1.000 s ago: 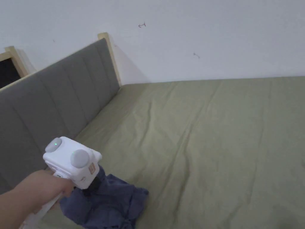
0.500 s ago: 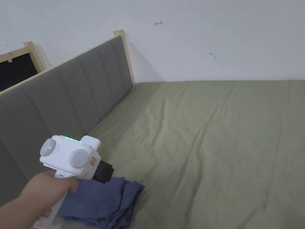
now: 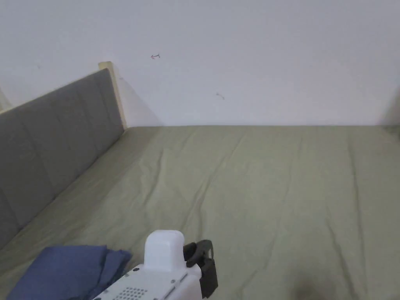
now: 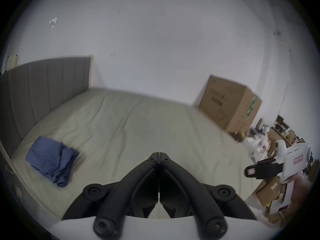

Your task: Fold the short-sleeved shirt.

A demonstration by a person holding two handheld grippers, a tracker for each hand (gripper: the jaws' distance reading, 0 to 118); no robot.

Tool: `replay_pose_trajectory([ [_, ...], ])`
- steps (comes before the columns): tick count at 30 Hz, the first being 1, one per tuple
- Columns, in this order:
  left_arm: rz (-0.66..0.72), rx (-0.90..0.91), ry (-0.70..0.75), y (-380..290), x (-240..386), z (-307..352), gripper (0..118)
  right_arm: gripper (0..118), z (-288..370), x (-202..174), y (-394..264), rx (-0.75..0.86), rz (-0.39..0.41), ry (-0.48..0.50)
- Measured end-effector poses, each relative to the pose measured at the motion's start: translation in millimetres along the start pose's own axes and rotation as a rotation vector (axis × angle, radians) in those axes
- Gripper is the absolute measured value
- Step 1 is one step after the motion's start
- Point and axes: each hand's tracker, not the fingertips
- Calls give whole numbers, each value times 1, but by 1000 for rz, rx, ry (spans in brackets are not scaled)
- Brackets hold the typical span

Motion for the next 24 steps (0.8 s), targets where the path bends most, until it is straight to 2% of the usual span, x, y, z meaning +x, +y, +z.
replay_pose_trajectory([
  [2, -62, 113, -3, 5, 33, 20, 0, 0, 26, -8, 3, 133, 43, -12],
  [3, -107, 160, 12, 8, 46, 28, 0, 0, 37, -11, 2, 215, 74, -52],
  [5, -168, 282, 52, 14, 73, 43, 0, 0, 66, -21, -2, 470, 115, -126],
  [6, -188, 333, 60, 14, 80, 49, 0, 0, 75, -23, -5, 567, 125, -133],
  [8, -245, 454, 115, 10, 97, 57, 0, 0, 88, -25, -13, 740, 144, -206],
  [11, -273, 517, 219, 6, 113, 63, 0, 0, 95, -24, -22, 888, 129, -314],
  [13, -259, 507, 184, 6, 116, 63, 0, 0, 99, -21, -27, 934, 116, -374],
  [19, -319, 482, 185, 1, 120, 62, 2, 1, 98, -5, -32, 853, 97, -379],
  [20, -319, 480, 182, 0, 118, 61, 9, 7, 100, -3, -36, 862, 93, -377],
  [21, -315, 476, 169, 0, 116, 62, 32, 34, 102, -2, -38, 881, 87, -381],
  [23, -307, 464, 154, -2, 113, 62, 102, 103, 102, -4, -38, 889, 101, -401],
  [24, -306, 450, 150, -1, 111, 61, 116, 117, 102, -2, -35, 868, 111, -409],
])
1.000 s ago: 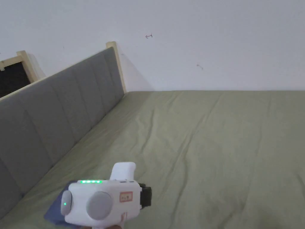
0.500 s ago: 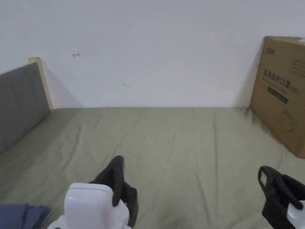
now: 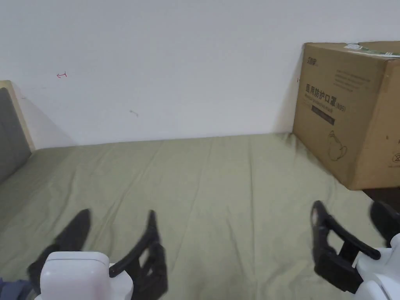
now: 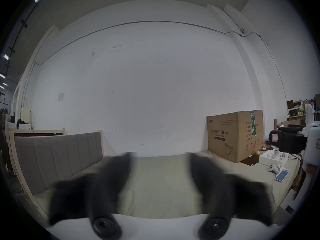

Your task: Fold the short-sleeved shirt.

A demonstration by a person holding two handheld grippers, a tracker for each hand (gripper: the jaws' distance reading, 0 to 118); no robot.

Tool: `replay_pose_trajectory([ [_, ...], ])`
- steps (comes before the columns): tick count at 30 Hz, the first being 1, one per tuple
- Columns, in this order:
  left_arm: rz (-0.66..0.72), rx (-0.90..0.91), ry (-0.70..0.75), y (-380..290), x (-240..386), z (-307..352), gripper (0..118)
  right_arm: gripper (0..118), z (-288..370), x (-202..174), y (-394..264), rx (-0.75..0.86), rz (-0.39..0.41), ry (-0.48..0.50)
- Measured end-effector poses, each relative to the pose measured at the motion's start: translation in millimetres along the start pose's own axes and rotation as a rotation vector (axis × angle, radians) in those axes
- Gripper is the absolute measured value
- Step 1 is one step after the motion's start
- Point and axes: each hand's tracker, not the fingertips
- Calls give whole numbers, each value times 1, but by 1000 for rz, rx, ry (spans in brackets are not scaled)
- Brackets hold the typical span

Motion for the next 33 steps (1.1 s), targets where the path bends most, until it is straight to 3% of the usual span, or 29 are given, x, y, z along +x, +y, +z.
replay_pose_trajectory([
  [2, 32, 40, -23, -2, -5, -1, 118, 118, -2, 1, 1, 32, 41, -2],
  [3, 21, 9, 19, -3, -7, -2, 118, 118, -4, 1, 2, 10, 39, -64],
  [14, -11, -6, 67, -4, -9, -2, 118, 118, -6, -16, 6, -40, 33, -9],
  [33, 10, -48, 16, -2, -19, -4, 118, 118, -8, -39, -2, -69, 63, 84],
])
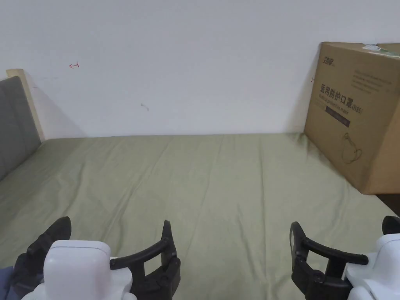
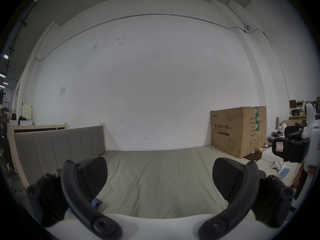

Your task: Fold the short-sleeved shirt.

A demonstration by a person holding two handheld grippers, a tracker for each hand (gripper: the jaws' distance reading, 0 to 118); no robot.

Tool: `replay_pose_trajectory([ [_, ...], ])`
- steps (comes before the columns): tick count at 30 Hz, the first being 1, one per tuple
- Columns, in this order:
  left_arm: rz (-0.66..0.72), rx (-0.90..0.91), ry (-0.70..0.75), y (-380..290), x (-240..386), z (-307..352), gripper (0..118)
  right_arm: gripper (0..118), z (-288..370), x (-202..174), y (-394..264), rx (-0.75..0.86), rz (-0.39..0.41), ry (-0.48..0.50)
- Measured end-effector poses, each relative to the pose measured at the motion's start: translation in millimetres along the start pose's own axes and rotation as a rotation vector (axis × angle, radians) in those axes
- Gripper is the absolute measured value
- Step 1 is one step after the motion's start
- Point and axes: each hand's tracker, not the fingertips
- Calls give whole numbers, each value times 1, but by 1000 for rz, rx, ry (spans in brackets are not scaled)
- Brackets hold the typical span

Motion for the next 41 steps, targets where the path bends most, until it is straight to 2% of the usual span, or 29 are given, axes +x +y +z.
replay_pose_trajectory([
  [6, 0, -31, -44, 0, 3, -2, 118, 118, -3, -2, -2, -17, 4, 25],
  [15, 35, -98, 11, 1, -3, -15, 118, 118, -6, -7, -6, -42, 21, 44],
  [18, 91, -98, 30, 6, -1, -12, 118, 118, -8, -8, -7, -47, 25, 45],
  [22, 153, -194, 47, 12, -4, -20, 118, 118, -9, -8, -9, -66, 17, 49],
  [29, 136, -192, 68, 15, 1, -21, 117, 118, -10, -7, -15, -99, 21, 50],
  [34, 87, -203, 139, 16, 8, -25, 118, 118, -10, -5, -15, -108, 7, 41],
  [36, 107, -211, 129, 14, 4, -26, 118, 118, -10, -4, -16, -107, 3, 39],
  [38, 177, -220, 52, 12, 0, -24, 118, 118, -9, -4, -17, -108, 7, 36],
  [41, 161, -243, 96, 9, 4, -27, 118, 118, -9, -1, -21, -116, 5, 33],
])
